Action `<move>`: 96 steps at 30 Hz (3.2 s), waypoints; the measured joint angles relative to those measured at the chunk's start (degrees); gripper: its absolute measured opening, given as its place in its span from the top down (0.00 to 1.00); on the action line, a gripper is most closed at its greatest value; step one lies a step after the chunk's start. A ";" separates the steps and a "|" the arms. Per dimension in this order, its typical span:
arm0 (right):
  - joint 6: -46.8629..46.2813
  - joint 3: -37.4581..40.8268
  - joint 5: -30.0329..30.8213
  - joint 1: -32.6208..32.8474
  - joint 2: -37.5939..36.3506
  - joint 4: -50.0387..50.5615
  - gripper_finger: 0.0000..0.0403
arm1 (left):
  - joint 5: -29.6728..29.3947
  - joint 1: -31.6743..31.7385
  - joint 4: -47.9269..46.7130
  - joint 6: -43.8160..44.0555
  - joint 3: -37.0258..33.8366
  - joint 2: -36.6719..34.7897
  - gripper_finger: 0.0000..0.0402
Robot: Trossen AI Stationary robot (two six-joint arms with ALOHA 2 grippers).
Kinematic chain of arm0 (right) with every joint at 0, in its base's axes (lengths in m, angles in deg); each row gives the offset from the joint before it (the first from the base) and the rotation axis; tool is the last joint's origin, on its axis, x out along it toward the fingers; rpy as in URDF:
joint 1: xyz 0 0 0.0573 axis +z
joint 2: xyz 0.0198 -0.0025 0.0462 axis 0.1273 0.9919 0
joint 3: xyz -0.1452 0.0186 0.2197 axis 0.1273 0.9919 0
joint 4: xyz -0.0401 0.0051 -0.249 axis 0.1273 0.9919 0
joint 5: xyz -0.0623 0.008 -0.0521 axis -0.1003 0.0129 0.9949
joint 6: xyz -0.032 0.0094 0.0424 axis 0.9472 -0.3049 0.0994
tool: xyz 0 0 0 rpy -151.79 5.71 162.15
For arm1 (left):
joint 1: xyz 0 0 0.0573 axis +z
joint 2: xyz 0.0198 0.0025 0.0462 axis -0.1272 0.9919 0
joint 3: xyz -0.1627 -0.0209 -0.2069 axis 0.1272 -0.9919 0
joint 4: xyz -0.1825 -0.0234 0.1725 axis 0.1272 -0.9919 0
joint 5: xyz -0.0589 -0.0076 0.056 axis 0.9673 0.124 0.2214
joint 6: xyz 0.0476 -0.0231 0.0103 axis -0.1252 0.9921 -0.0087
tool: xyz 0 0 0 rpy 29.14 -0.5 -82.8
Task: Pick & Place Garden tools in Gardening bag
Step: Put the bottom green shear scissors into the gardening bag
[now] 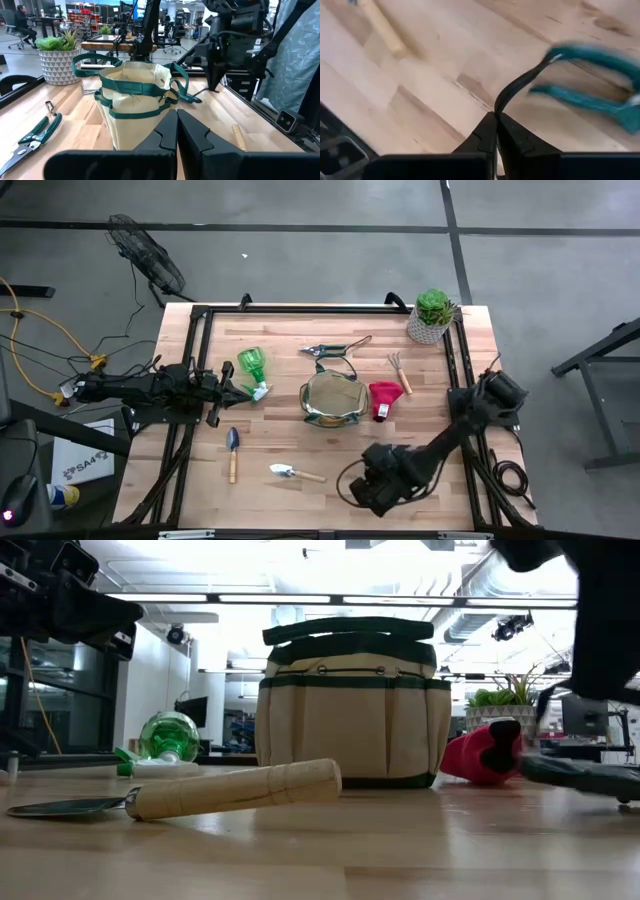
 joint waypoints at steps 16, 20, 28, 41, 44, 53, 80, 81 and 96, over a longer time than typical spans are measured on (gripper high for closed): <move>13.99 -0.23 12.25 -0.33 -13.76 8.73 0.99 | 0.00 -0.01 0.00 -0.02 0.00 -0.01 1.00; 19.07 -0.23 14.98 -0.27 -16.74 9.16 0.99 | 0.00 -0.01 0.00 -0.02 0.00 -0.01 1.00; 24.09 -0.27 17.63 -0.27 -20.65 9.00 0.99 | 0.00 0.01 0.01 -0.02 0.00 -0.01 1.00; 26.97 -0.30 16.66 -0.23 -25.84 8.83 0.99 | 0.00 0.00 0.00 0.00 0.00 0.00 1.00; 27.91 -0.30 16.64 -0.23 -27.09 8.79 0.99 | 0.00 0.01 0.00 -0.02 0.00 -0.01 1.00; 32.24 -0.32 18.34 -0.23 -32.41 8.66 0.99 | 0.00 0.01 0.00 -0.02 0.00 -0.01 1.00; 50.22 -0.36 23.46 -13.38 -37.94 3.74 0.99 | 0.00 0.01 0.00 -0.01 0.00 0.00 1.00; 50.25 -0.36 23.25 -13.74 -37.94 3.76 0.99 | 0.00 0.01 0.00 -0.02 0.00 0.00 1.00; 50.04 -0.36 22.33 -14.63 -35.96 3.66 0.99 | 0.00 0.00 0.00 -0.02 0.00 -0.01 1.00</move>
